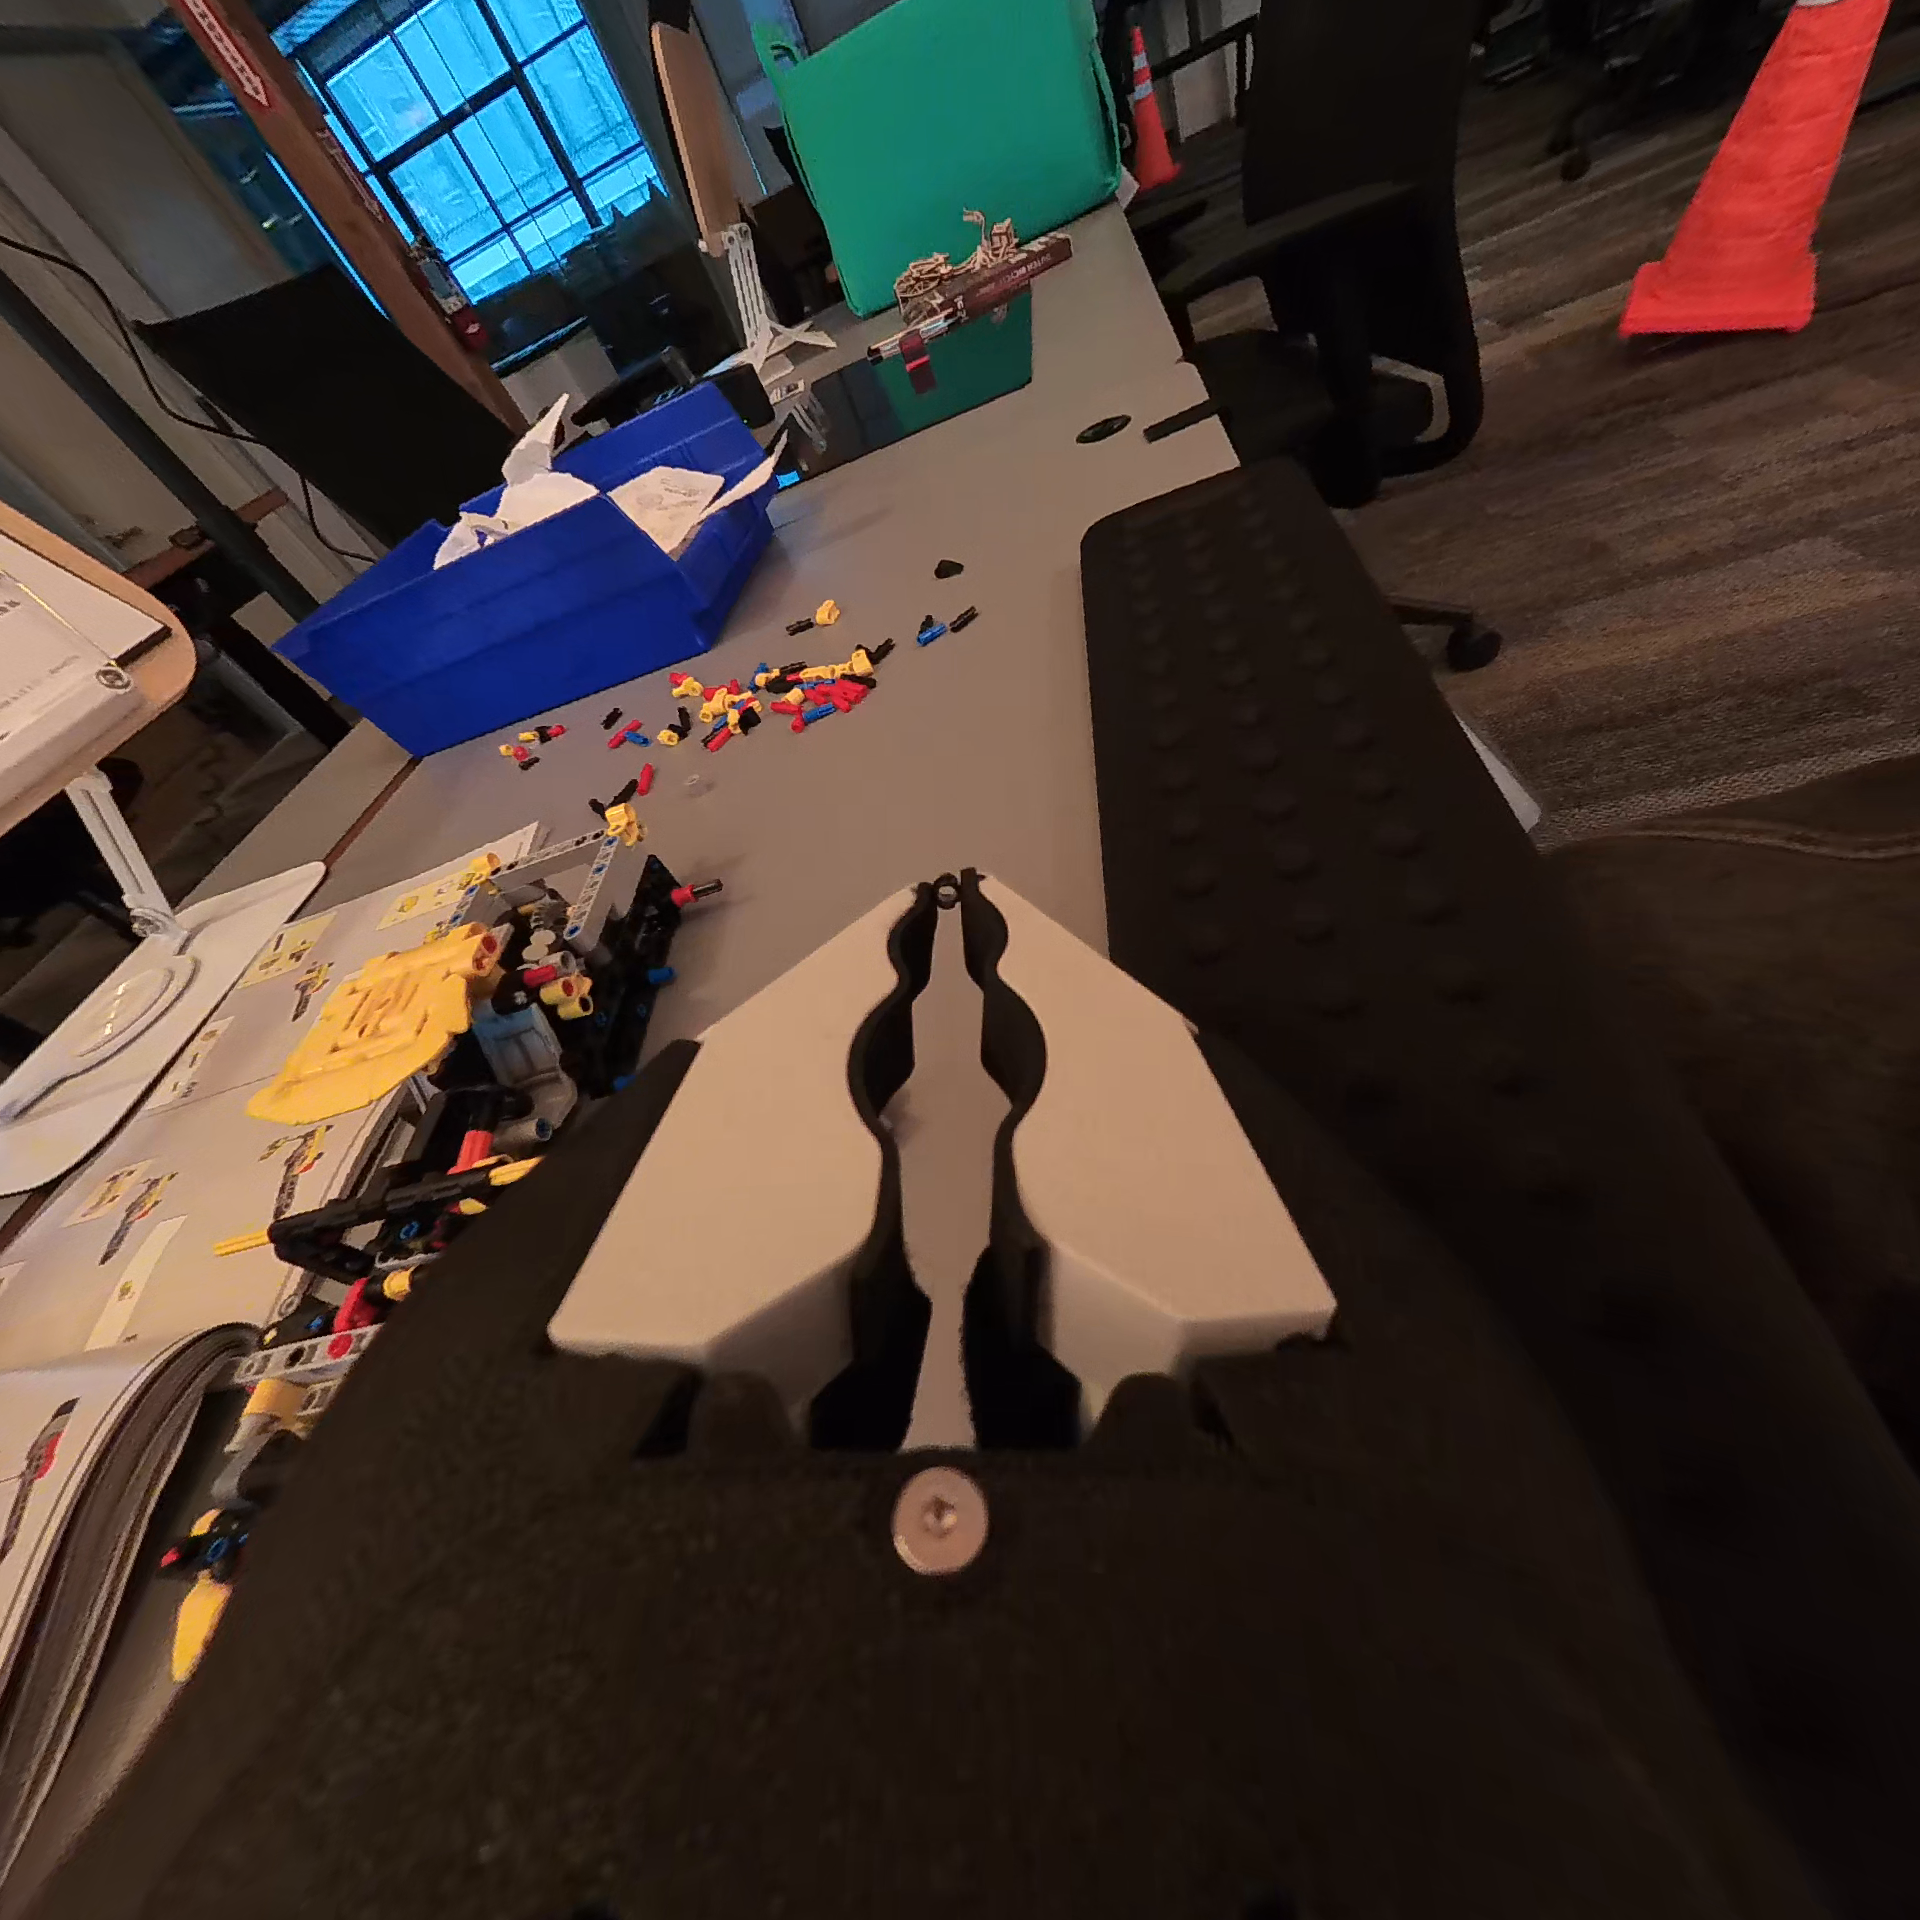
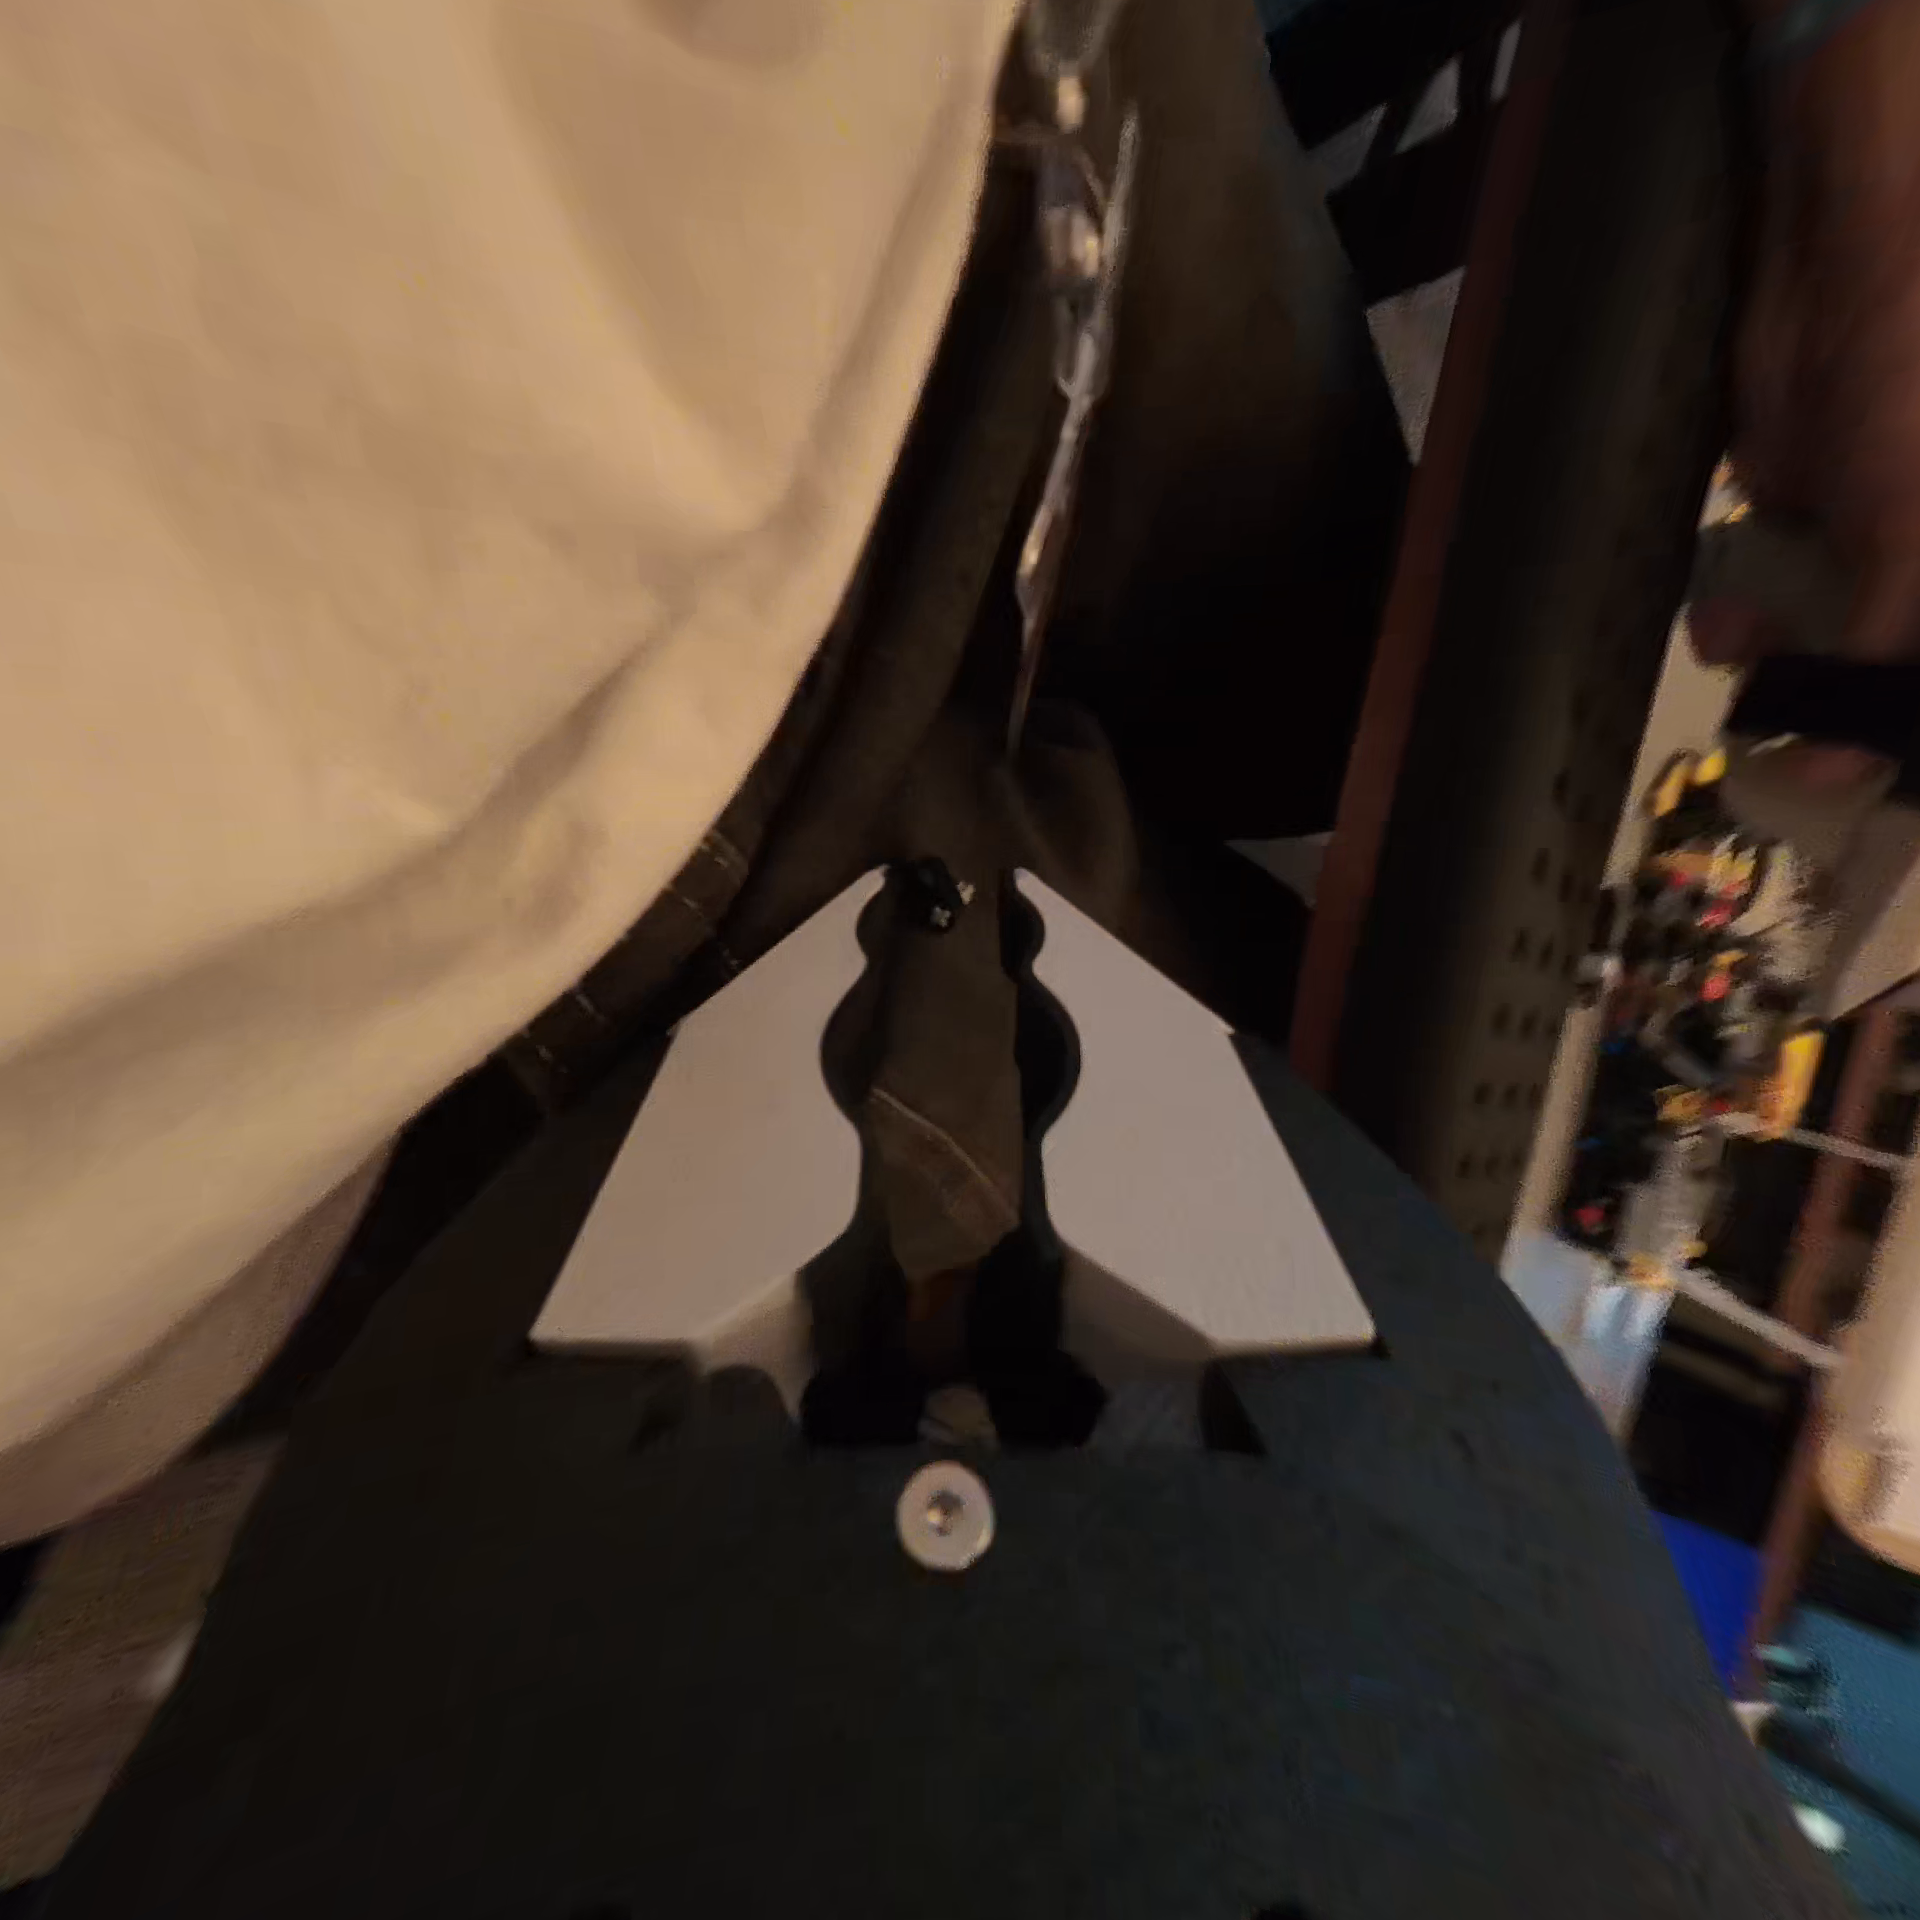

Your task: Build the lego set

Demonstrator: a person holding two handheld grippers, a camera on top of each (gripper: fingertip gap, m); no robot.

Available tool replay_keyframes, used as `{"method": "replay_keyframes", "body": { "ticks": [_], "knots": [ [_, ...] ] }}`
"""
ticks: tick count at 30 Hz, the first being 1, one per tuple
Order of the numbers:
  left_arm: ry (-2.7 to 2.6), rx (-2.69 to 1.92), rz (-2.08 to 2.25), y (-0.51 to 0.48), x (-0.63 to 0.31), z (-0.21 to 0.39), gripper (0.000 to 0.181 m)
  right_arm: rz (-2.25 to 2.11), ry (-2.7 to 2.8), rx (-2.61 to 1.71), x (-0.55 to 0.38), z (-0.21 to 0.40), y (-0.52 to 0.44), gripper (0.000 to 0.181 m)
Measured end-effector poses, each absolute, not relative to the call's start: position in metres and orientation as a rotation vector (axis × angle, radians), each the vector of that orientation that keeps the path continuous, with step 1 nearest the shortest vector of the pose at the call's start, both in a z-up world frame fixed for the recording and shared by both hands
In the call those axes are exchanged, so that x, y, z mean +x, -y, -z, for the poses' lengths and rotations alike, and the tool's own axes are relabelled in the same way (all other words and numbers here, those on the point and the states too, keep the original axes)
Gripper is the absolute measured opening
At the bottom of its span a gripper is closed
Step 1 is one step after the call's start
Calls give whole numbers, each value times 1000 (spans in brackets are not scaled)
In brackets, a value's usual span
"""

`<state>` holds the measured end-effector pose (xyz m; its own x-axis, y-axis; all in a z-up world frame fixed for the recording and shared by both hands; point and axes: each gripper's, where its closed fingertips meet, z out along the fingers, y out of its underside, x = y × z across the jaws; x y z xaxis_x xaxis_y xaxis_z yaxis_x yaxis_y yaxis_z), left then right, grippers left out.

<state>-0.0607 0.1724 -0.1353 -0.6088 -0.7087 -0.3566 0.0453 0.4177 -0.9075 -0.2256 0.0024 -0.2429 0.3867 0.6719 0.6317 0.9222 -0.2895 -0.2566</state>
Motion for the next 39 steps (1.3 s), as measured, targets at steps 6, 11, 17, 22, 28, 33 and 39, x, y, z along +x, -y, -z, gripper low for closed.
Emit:
{"method": "replay_keyframes", "body": {
  "ticks": [6, 11, 17, 22, 28, 33, 39],
  "knots": [
    [-1917, -553, 1255, -171, -61, 136, 5, 590, 1504, -2070, -216, 262, -9, 12],
    [-1922, -537, 1251, -170, -62, 136, 5, 484, 1477, -2163, -215, 263, -9, 19],
    [-1933, -522, 1242, -168, -62, 138, 5, 445, 1493, -2128, -215, 254, -8, 20],
    [-1935, -517, 1238, -168, -63, 138, 5, 392, 1467, -2127, -220, 265, -14, 14],
    [-1929, -515, 1256, -168, -64, 136, 5, 375, 1266, -2116, -212, 253, -24, 10],
    [-1888, -518, 1380, -165, -70, 123, 5, -226, 623, -2120, -212, 204, -41, 10],
    [-1808, -487, 1837, -154, -99, 83, 5, -876, 93, -1755, -146, 107, -91, 9]
  ]
}}
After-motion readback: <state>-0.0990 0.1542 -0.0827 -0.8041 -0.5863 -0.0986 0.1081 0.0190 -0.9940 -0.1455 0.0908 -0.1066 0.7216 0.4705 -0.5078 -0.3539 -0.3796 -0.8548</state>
